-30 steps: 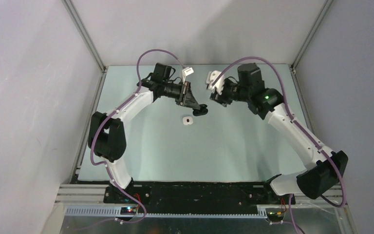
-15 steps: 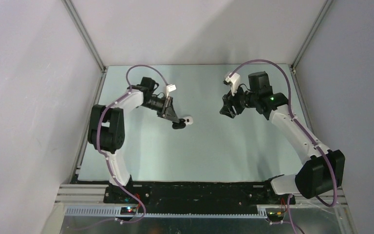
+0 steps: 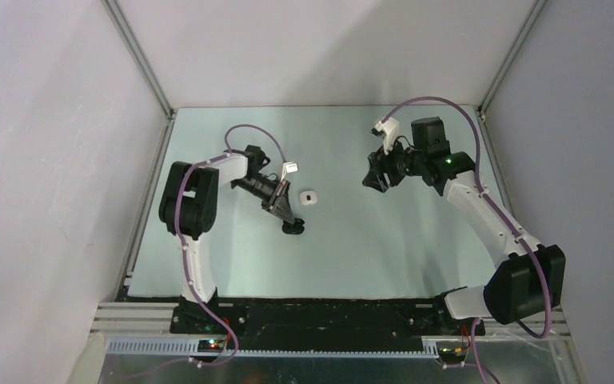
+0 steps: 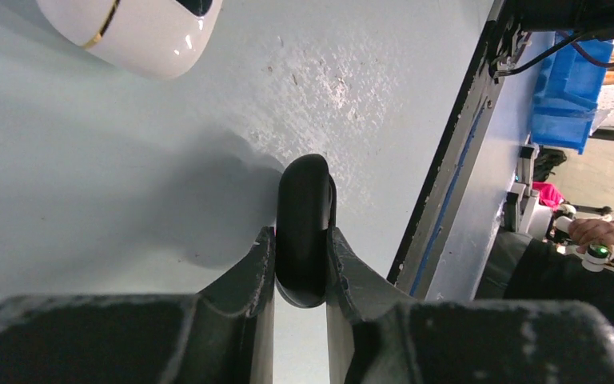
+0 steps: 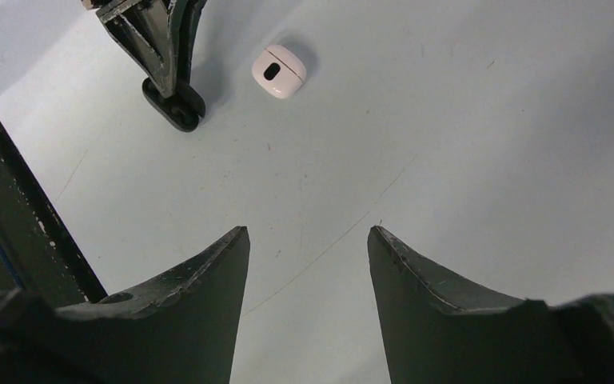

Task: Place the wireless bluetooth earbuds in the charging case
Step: Place the charging case at the center of the board.

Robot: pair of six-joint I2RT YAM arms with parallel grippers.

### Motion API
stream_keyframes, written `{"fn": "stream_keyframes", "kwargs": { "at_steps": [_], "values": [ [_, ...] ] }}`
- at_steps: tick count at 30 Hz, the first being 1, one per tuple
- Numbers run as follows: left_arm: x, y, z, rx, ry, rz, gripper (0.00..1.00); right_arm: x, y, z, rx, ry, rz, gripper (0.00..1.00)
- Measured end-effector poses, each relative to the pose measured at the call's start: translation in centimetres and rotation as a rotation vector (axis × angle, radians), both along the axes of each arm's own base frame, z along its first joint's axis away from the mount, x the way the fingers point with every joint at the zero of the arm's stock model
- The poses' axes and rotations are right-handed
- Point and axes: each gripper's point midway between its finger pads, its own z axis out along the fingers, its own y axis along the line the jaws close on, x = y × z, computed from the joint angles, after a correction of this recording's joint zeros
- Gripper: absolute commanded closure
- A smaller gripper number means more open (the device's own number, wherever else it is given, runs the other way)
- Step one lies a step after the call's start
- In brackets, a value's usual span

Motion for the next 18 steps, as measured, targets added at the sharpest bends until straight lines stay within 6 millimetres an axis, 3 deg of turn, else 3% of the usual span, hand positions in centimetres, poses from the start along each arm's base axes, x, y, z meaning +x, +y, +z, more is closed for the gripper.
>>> {"fn": "stream_keyframes", "kwargs": {
  "at_steps": [6, 10, 12, 13, 14, 18],
  "values": [
    [-0.3, 0.0, -0.2, 0.009, 0.020, -0.003, 0.83, 0.3, 0.1, -0.7, -0.001, 0.020, -0.004, 0.39],
    [-0.2, 0.1, -0.4, 0.039, 0.013, -0.004, 0.62, 0.4, 0.2, -0.7, -0.001, 0.021, -0.005, 0.38],
    [0.0, 0.4, -0.7, 0.074, -0.023, -0.009, 0.41, 0.5, 0.2, -0.7, 0.000, 0.016, -0.005, 0.38],
    [0.2, 0.6, -0.8, 0.087, -0.053, -0.016, 0.13, 0.5, 0.2, -0.7, 0.000, 0.017, -0.005, 0.38],
    [0.2, 0.9, -0.7, 0.100, -0.081, -0.022, 0.04, 0.6, 0.2, -0.7, 0.000, 0.016, -0.004, 0.38],
    [0.4, 2.0, 1.2, 0.133, -0.245, -0.040, 0.00, 0.7, 0.2, -0.9, -0.003, 0.016, -0.005, 0.38]
  ]
}}
